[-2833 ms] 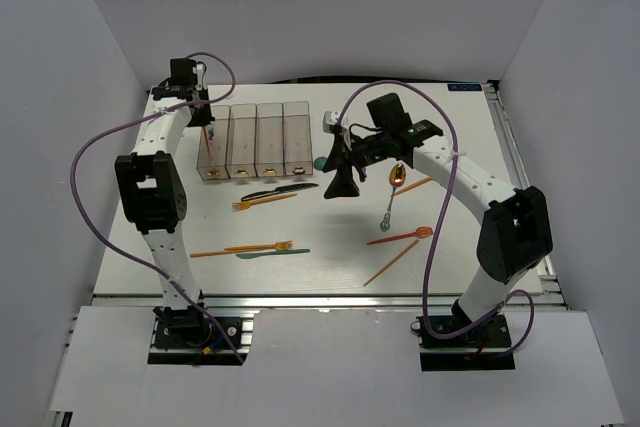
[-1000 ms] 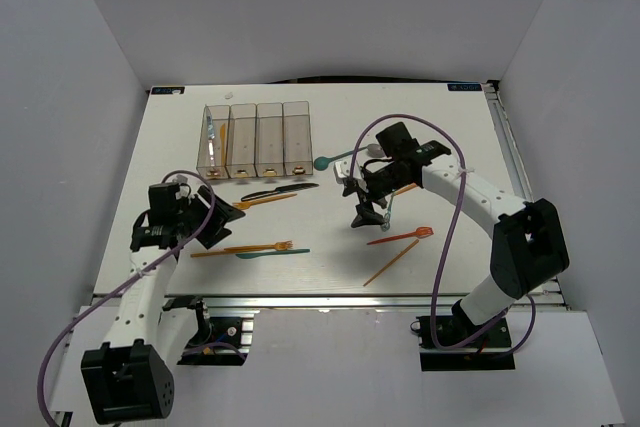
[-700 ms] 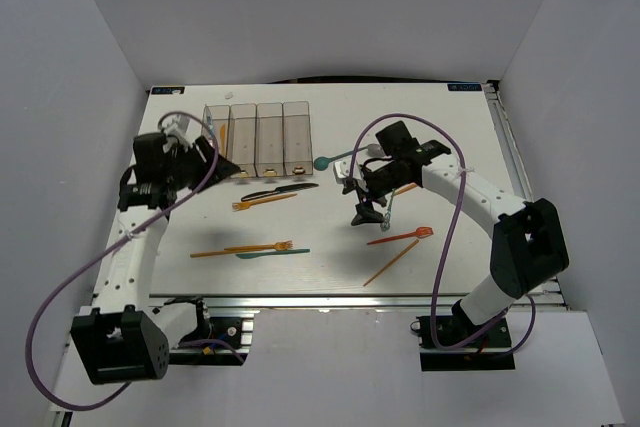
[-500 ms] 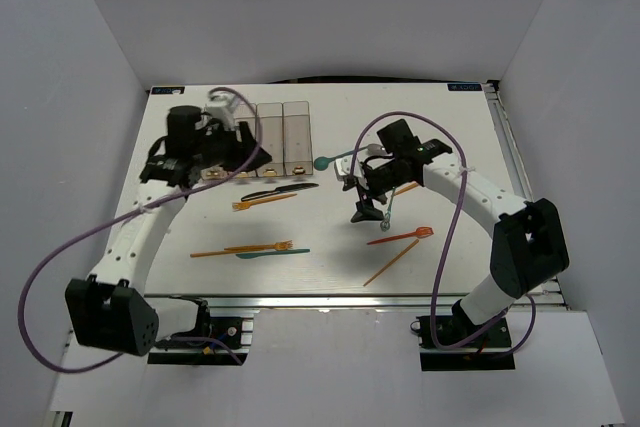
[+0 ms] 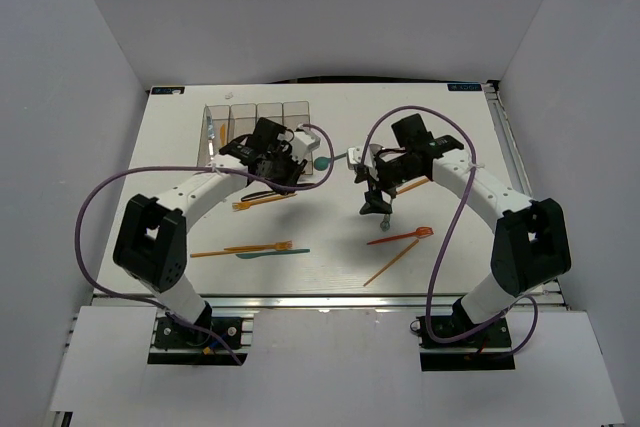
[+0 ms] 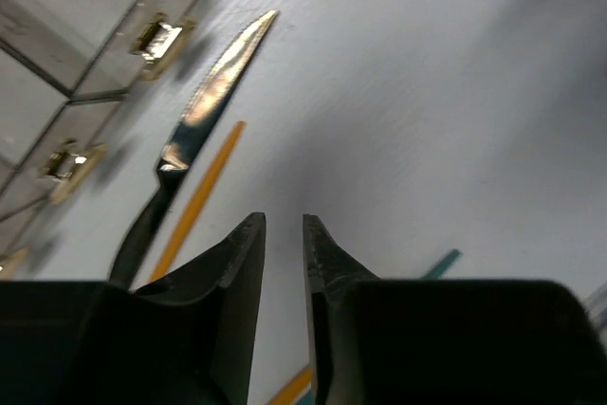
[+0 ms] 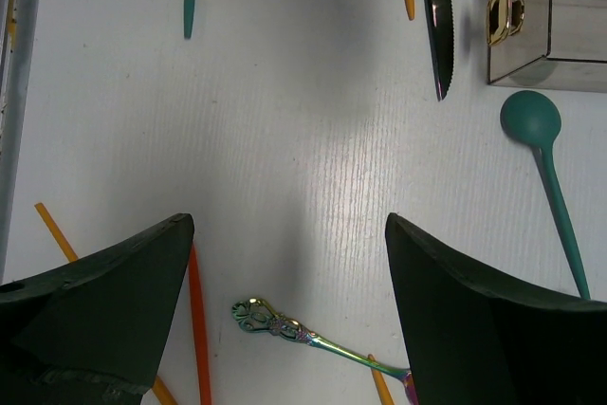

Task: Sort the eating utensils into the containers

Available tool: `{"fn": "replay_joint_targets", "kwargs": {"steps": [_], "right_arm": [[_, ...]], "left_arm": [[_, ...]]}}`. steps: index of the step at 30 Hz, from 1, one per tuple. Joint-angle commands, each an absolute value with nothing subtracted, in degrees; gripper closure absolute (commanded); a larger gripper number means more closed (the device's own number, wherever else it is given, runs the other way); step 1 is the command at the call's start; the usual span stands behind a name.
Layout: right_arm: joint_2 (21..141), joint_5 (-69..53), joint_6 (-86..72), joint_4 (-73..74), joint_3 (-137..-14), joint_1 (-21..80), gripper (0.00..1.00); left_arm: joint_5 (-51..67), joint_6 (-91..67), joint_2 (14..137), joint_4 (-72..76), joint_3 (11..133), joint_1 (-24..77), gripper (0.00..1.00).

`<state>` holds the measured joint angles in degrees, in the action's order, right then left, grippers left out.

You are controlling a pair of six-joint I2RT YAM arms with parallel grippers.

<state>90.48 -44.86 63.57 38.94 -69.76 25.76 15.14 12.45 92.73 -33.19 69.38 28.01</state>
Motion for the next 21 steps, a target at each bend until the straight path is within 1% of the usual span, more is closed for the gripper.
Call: {"fn": "replay_joint_targets", "kwargs": {"steps": [1,3,6,7,9,10,21], "right_arm": [[89.6,-45.4,63.0,39.5,-72.2,25.6,0.12],[89.8,-45.1,62.9,39.6,-72.4,25.6,0.12],[90.0,-44.9,62.8,39.8,-72.7,25.4,0.12],[90.2,-44.8,62.8,40.0,-72.8,25.3,0.12],[90.3,-44.7,63.0,40.2,-72.9,25.2,0.12],[90.4,-44.7,63.0,40.3,-72.9,25.1,0.12],[91.3,-44.9,62.6,40.5,-73.8,24.4,0.12]], "left_arm": [[5.9,19.1,94.0,-32.9,72.3,27.9,0.67],[4.0,21.2,96.6,-32.3,72.1,27.9,0.7],[3.3,23.2,98.7,-29.9,70.7,28.0,0.7],[3.0,23.4,99.0,-28.1,70.1,28.0,0.67],[3.0,24.7,99.7,-26.7,69.3,28.0,0.65],[2.6,25.0,100.0,-25.8,69.1,27.9,0.63],[-1.1,27.2,104.0,-22.9,69.0,27.9,0.59]]}}
